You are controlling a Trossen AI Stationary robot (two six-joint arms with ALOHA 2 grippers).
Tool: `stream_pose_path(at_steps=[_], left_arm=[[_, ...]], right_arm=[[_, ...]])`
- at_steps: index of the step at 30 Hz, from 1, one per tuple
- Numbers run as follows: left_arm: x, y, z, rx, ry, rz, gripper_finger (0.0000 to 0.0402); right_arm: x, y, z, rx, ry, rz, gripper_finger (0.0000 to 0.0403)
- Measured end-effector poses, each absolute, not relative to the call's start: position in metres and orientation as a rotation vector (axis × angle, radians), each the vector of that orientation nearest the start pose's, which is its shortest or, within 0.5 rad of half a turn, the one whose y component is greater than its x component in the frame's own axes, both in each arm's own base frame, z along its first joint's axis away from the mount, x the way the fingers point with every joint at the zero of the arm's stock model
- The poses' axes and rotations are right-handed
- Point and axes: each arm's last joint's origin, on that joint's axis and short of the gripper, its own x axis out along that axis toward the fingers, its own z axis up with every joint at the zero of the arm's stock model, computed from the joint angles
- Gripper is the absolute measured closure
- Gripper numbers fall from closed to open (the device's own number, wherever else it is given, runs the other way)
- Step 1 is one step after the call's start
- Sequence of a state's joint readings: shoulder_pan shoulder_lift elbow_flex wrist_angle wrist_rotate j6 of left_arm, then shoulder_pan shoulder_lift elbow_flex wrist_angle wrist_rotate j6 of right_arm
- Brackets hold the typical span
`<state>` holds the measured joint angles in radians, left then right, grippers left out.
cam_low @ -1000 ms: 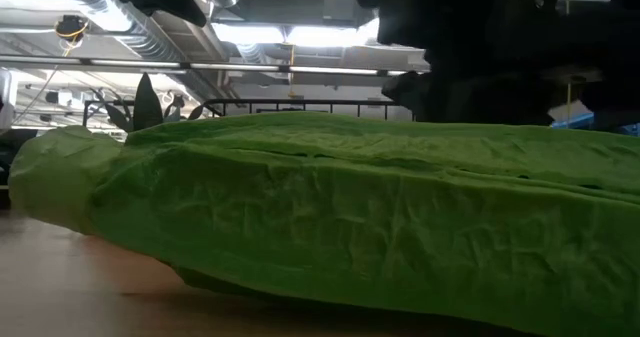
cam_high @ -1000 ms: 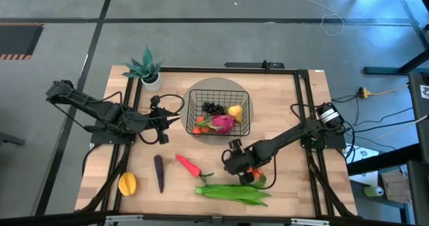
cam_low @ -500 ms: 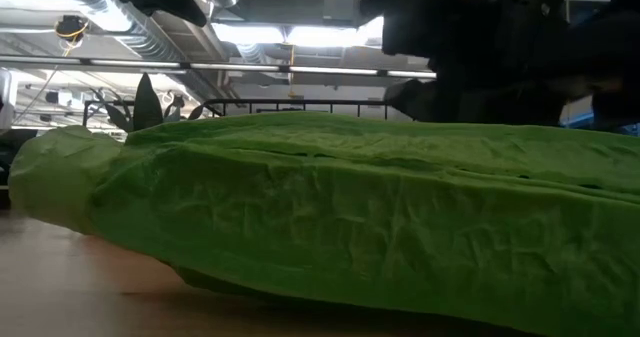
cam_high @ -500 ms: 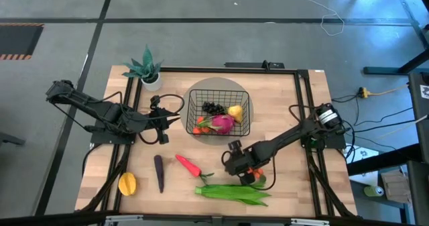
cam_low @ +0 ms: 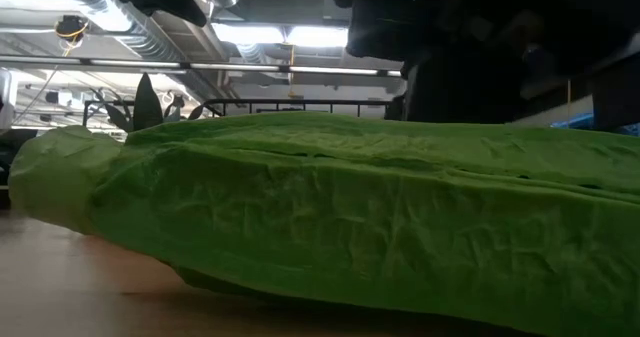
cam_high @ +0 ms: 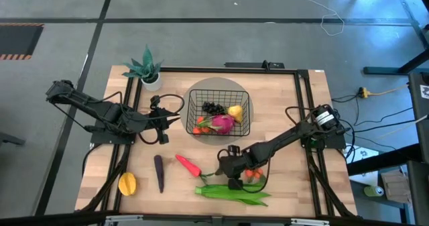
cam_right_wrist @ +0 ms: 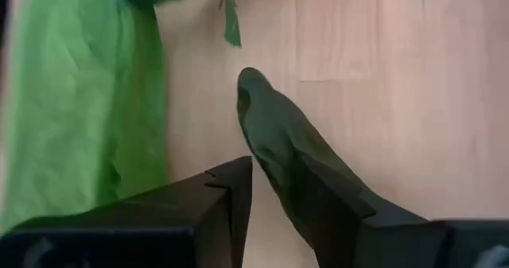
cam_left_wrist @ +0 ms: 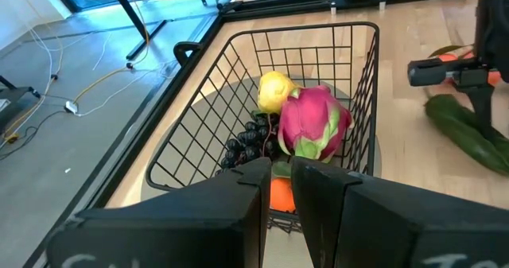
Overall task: Build produce basket
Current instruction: Put the chili pepper into the black wire basket
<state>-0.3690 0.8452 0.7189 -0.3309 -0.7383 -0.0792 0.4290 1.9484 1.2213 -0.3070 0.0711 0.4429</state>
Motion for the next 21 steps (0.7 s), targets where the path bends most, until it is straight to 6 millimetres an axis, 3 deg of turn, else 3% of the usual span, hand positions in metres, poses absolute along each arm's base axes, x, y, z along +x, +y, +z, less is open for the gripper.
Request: stream_pose_path(at_steps=[6, 16, 21], left_arm=[[0.171, -0.045, 0.29, 0.164, 0.376, 0.378, 0.0358], [0.171, -0.045, 0.29, 0.142, 0.371, 0.382, 0.0358], [0.171, -0.045, 0.29, 0.142, 0.371, 0.382, 0.0358]], right_arm=[[0.358, 0.162, 0.152, 0.211, 1.04, 0.076, 0.0295], [0.376, 0.17, 0.185, 0.01, 0.922, 0.241, 0.0295], [0.378, 0.17, 0.188, -0.113, 0.891, 0.283, 0.0295]])
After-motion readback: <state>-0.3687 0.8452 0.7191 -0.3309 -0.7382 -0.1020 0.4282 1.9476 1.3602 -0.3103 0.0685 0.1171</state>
